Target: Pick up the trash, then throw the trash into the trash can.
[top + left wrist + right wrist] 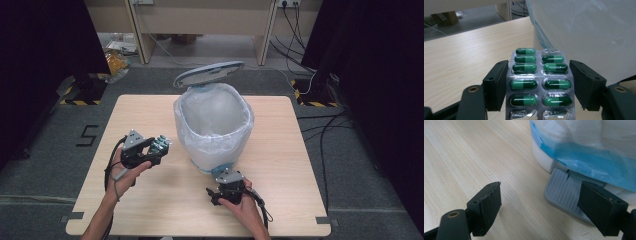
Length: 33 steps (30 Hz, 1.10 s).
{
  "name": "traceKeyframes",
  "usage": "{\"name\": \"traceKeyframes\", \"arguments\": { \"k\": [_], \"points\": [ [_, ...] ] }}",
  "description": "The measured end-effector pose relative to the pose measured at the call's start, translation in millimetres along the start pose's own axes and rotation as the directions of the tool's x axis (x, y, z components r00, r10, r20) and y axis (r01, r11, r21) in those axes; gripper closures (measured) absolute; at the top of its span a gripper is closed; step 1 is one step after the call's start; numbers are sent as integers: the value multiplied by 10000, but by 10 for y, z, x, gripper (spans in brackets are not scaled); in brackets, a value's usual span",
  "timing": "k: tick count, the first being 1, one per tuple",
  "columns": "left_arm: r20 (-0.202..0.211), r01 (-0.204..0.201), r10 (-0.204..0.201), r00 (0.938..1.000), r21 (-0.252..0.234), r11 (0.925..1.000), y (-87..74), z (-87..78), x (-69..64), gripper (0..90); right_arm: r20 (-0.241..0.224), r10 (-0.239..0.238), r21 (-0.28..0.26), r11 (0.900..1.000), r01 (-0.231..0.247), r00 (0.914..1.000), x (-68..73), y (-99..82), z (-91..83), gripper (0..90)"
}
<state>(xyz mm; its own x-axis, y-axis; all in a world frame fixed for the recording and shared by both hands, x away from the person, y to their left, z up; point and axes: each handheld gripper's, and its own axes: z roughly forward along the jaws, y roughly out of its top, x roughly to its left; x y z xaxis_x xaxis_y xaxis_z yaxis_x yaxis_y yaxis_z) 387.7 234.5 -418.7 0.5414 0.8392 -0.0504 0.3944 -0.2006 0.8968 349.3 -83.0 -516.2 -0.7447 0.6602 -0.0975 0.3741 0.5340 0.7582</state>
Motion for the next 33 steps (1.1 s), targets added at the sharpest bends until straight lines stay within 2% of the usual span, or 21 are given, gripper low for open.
{"name": "traceKeyframes", "arguments": {
  "k": [5, 12, 19, 26, 33],
  "points": [
    [-82, -47, 46, 10000, -181, 9998, 119, -99, 29, 339, 29, -51, 18, 10000, 51, 10000, 3, -1, 0, 190],
    [48, 163, -161, 9999, -605, 9980, 269, -241, 83, 338, -3, -24, 9, 10000, 24, 10000, 1, -3, -2, 190],
    [39, -122, 126, 9999, -867, 9962, 366, -334, 33, 338, -82, -19, -32, 10000, 19, 10000, -11, -7, -5, 190],
    [321, -222, 254, 9992, -947, 9953, 453, -378, -8, 338, -21, -14, -47, 10000, 14, 10000, 1, -7, -1, 190],
    [592, -310, 393, 9975, -1361, 9902, 586, -428, -53, 338, -17, -69, 5, 10000, 69, 10000, -3, -5, -3, 190]
  ]
}}
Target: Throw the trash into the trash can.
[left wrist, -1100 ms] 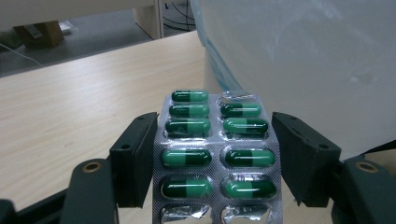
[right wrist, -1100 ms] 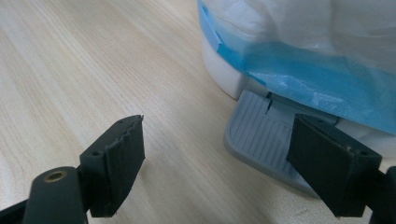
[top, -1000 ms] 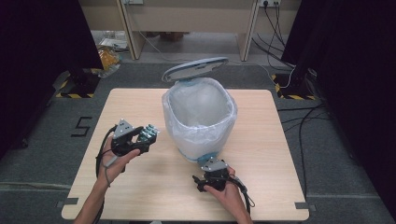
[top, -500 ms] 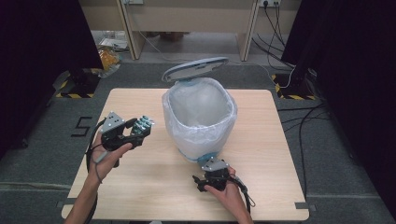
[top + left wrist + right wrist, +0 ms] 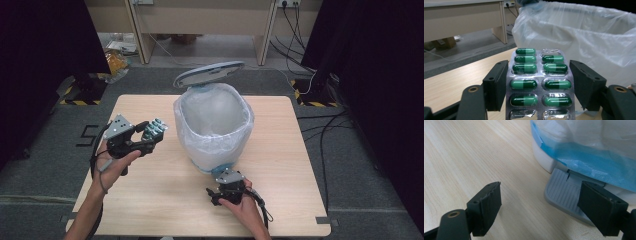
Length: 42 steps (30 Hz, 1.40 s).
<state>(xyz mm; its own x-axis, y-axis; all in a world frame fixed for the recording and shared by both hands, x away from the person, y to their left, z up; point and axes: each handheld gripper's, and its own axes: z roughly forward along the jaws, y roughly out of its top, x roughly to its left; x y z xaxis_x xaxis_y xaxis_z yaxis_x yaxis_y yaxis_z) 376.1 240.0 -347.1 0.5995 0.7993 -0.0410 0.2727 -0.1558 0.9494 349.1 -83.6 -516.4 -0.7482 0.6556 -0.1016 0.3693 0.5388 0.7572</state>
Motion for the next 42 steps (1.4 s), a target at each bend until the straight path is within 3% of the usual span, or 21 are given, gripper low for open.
{"name": "traceKeyframes", "arguments": {
  "k": [11, 22, 26, 32, 42],
  "points": [
    [314, 27, -19, 9995, -247, 9997, 159, 38, -47, 338, -71, 48, -25, 10000, -49, 10000, -11, -2, -3, 190],
    [587, -263, 299, 9978, -616, 9978, 355, 16, -170, 339, 34, -57, 36, 10000, 57, 10000, 2, 3, 1, 190],
    [698, -229, 277, 9972, -694, 9973, 416, 56, -202, 339, 26, -35, 42, 10000, 34, 10000, 3, 3, 0, 190],
    [753, -529, 579, 9955, -661, 9964, 522, 125, -272, 339, 39, -39, 57, 10000, 39, 10000, 7, 2, 0, 190],
    [1162, -552, 642, 9912, -785, 9954, 682, 301, -425, 338, 52, -10, 128, 9999, 9, 10000, 18, 4, -1, 190]
  ]
}}
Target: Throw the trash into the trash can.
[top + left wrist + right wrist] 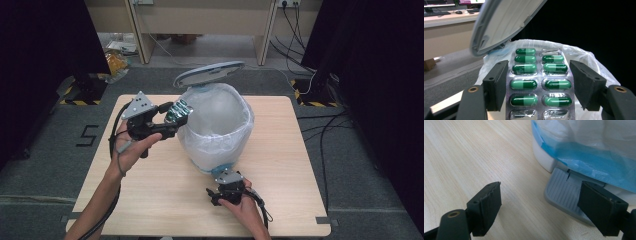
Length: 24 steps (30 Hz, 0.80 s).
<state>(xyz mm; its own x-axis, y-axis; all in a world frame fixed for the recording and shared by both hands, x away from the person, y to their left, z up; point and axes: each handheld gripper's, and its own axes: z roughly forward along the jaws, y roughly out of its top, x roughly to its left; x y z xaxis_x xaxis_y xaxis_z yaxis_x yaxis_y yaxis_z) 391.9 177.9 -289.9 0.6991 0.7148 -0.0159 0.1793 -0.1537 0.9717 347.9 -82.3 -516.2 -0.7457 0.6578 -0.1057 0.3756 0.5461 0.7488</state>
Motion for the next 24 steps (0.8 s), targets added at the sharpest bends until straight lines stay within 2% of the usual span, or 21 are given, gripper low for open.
{"name": "traceKeyframes", "arguments": {
  "k": [10, 24],
  "points": [
    [134, 4, -5, 9999, 76, 10000, 77, 218, -65, 338, -22, -31, -63, 10000, 31, 10000, -10, -1, 0, 190],
    [171, -271, 268, 9995, 219, 9994, 158, 486, -189, 339, -7, -22, -26, 10000, 22, 10000, -3, -1, 2, 190]
  ]
}}
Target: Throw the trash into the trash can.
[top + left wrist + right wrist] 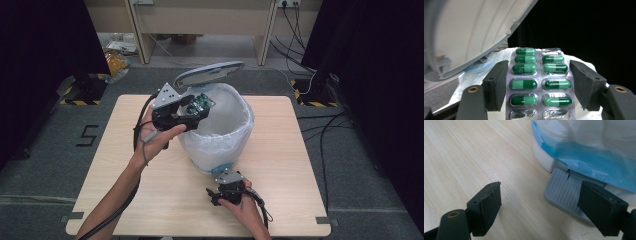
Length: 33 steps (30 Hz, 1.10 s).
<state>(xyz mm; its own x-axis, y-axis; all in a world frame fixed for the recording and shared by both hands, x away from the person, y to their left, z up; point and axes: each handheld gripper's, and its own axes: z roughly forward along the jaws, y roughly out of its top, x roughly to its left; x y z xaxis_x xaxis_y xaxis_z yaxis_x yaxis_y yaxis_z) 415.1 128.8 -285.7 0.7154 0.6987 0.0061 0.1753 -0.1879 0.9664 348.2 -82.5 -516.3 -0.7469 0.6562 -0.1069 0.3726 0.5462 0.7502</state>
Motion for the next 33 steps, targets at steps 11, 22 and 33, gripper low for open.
{"name": "traceKeyframes", "arguments": {
  "k": [11, 22, 33],
  "points": [
    [-186, -310, 315, 9993, 249, 9992, 40, 191, -73, 338, -30, -58, -69, 10000, 57, 10000, -12, -2, 0, 190],
    [-87, -279, 286, 9996, 658, 9974, 10, 330, -86, 338, -54, -2, -80, 10000, 1, 10000, -13, -3, -2, 190],
    [-377, -200, 227, 9990, 705, 9973, 4, 407, -71, 338, -27, -66, -123, 9999, 65, 10000, -12, -5, 3, 190]
  ]
}}
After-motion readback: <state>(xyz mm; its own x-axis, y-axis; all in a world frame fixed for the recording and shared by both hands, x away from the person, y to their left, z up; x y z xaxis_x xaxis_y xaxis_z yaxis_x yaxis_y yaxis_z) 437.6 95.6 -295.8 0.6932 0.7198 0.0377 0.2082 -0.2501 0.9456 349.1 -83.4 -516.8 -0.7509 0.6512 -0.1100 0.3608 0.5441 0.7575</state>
